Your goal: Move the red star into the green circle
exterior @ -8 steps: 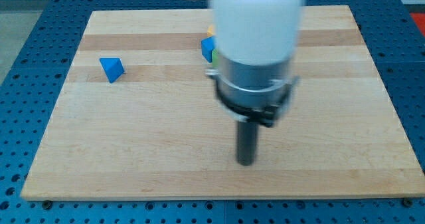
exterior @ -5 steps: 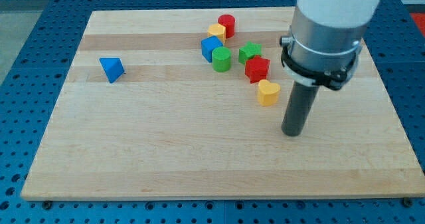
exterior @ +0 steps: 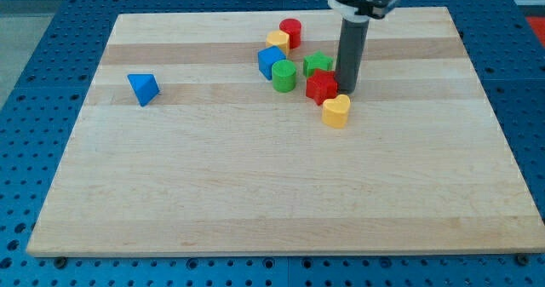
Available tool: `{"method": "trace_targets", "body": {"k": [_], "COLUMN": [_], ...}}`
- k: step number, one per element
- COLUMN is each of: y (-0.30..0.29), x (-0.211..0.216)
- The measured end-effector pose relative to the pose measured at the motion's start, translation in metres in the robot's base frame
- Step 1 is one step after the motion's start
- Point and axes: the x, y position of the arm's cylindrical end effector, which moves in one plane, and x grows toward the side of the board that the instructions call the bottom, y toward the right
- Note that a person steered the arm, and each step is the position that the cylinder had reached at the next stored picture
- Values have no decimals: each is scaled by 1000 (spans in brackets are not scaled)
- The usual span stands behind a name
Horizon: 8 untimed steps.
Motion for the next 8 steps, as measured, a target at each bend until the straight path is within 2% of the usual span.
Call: {"method": "trace_targets", "body": {"k": [2, 3, 5, 7, 8], "y": [56, 30, 9, -11, -17], "x": [77, 112, 82, 12, 6]}}
